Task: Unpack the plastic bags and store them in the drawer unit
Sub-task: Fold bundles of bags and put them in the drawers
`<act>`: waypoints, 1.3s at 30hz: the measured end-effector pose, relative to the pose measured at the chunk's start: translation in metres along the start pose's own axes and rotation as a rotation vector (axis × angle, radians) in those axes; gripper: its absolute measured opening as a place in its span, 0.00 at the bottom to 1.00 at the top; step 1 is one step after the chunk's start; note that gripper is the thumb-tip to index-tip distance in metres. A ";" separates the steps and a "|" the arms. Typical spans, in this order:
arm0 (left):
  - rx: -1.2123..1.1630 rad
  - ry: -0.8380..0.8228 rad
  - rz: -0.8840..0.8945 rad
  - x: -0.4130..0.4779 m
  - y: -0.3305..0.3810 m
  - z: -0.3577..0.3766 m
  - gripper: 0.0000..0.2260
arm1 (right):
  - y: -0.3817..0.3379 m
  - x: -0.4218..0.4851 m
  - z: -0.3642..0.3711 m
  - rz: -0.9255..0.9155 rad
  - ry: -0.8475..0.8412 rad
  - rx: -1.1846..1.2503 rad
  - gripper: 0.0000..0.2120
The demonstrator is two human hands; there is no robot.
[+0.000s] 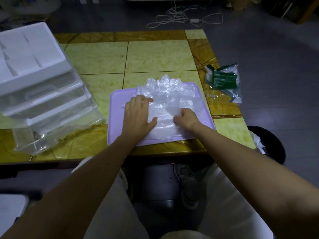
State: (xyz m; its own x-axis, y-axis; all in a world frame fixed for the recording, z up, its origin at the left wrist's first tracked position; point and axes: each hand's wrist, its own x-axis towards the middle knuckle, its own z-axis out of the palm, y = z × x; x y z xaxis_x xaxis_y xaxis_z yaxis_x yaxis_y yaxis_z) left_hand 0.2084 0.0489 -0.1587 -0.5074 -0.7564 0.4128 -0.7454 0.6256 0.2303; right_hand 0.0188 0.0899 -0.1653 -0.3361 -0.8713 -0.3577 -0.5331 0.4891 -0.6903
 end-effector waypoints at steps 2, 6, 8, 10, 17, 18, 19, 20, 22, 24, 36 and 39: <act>0.126 0.016 0.265 0.002 0.001 0.002 0.21 | -0.002 0.005 0.001 0.014 -0.002 -0.007 0.03; 0.122 -0.390 0.253 0.005 -0.001 0.015 0.21 | -0.002 0.010 0.001 0.033 0.014 0.034 0.06; 0.056 -0.438 0.180 0.005 -0.003 0.020 0.20 | 0.000 0.013 0.001 0.051 0.009 0.047 0.10; -0.085 -0.447 0.103 0.006 -0.005 0.020 0.19 | 0.002 0.016 -0.001 0.073 0.000 0.059 0.14; -0.195 -0.421 -0.009 0.023 -0.006 0.016 0.11 | -0.005 -0.003 -0.010 -0.343 0.247 -0.055 0.27; -0.191 -0.406 -0.023 0.025 -0.006 0.015 0.12 | -0.006 -0.006 -0.012 -0.473 0.268 -0.159 0.26; -0.184 -0.394 -0.028 0.025 -0.007 0.013 0.12 | -0.006 -0.008 -0.013 -0.556 0.234 -0.269 0.25; -0.183 -0.388 -0.032 0.026 -0.008 0.011 0.14 | -0.006 -0.007 -0.014 -0.588 0.168 -0.378 0.23; -0.220 -0.396 -0.047 0.026 -0.013 0.006 0.18 | -0.005 -0.006 -0.015 -0.566 0.072 -0.547 0.15; -0.219 -0.390 -0.067 0.024 -0.015 0.001 0.16 | -0.008 -0.006 -0.014 -0.479 0.027 -0.488 0.06; -0.834 -0.457 -0.877 0.018 -0.001 -0.006 0.12 | -0.024 0.001 0.001 0.068 -0.014 0.308 0.03; -1.276 -0.534 -1.104 0.022 0.012 0.001 0.19 | -0.026 -0.002 0.000 0.103 -0.087 0.414 0.05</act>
State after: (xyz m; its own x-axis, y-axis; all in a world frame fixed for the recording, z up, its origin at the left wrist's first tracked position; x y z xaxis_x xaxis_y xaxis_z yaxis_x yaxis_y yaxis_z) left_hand 0.1876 0.0400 -0.1480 -0.3148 -0.6999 -0.6411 -0.1682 -0.6236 0.7634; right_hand 0.0340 0.0787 -0.1467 -0.2951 -0.8276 -0.4774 -0.1374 0.5312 -0.8360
